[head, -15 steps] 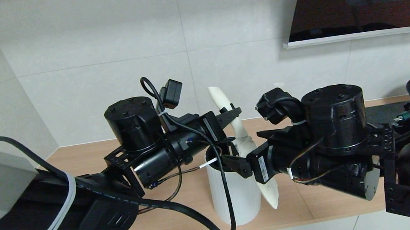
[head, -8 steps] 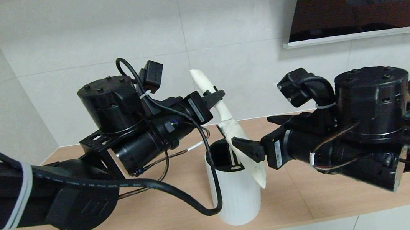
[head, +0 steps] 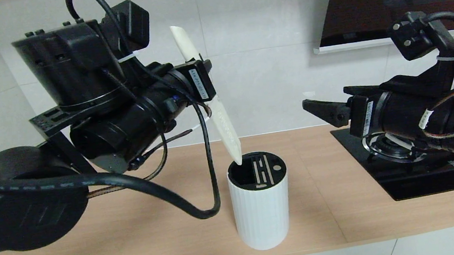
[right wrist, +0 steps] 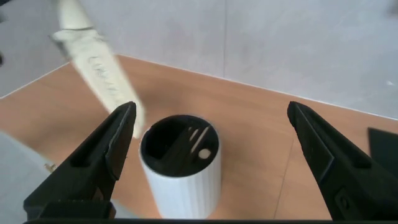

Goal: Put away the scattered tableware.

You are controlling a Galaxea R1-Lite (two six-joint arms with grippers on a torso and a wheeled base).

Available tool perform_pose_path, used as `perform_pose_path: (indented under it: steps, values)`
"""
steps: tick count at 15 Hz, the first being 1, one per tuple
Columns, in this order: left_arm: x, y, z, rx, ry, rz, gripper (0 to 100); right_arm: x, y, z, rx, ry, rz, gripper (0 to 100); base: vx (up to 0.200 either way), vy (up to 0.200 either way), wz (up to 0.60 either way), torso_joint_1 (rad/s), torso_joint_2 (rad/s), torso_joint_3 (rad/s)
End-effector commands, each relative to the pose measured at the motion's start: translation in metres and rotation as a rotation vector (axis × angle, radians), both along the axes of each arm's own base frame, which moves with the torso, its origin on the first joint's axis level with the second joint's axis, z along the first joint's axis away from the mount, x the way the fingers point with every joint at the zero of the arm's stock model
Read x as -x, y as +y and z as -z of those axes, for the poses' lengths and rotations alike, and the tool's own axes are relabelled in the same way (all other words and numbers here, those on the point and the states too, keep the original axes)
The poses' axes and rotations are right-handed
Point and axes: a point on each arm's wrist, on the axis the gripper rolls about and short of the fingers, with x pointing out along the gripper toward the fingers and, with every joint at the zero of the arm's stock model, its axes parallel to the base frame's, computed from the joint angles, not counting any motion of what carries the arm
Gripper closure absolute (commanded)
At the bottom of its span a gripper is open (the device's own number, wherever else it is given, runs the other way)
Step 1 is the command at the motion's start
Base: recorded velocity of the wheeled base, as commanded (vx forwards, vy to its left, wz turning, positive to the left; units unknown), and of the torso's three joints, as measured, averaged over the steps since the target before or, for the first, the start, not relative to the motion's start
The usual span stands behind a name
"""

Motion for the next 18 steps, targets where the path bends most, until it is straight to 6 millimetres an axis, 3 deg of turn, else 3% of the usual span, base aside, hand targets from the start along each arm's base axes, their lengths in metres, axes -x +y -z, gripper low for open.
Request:
perform_pose_path:
  steps: [1,2,6,18]
  values:
    - [0.003,-0.012,0.007,-0.009,0.018,-0.035,100,0.0,-0.002,-0.002,-0.005,-0.006,0.007,0,0.0,0.0,0.0,0.0,0.0,0.0]
    - [0.01,-0.028,0.011,-0.016,0.033,-0.12,100,-0.001,-0.002,-0.001,-0.002,-0.002,0.007,0,0.0,0.0,0.0,0.0,0.0,0.0]
    - [0.004,-0.053,0.04,-0.094,0.068,-0.19,100,-0.004,0.0,0.003,0.007,0.01,0.008,0,0.0,0.0,0.0,0.0,0.0,0.0]
    - [-0.017,-0.056,0.053,-0.096,0.067,-0.238,100,-0.01,0.005,0.013,0.03,0.039,0.008,0,0.0,0.0,0.0,0.0,0.0,0.0]
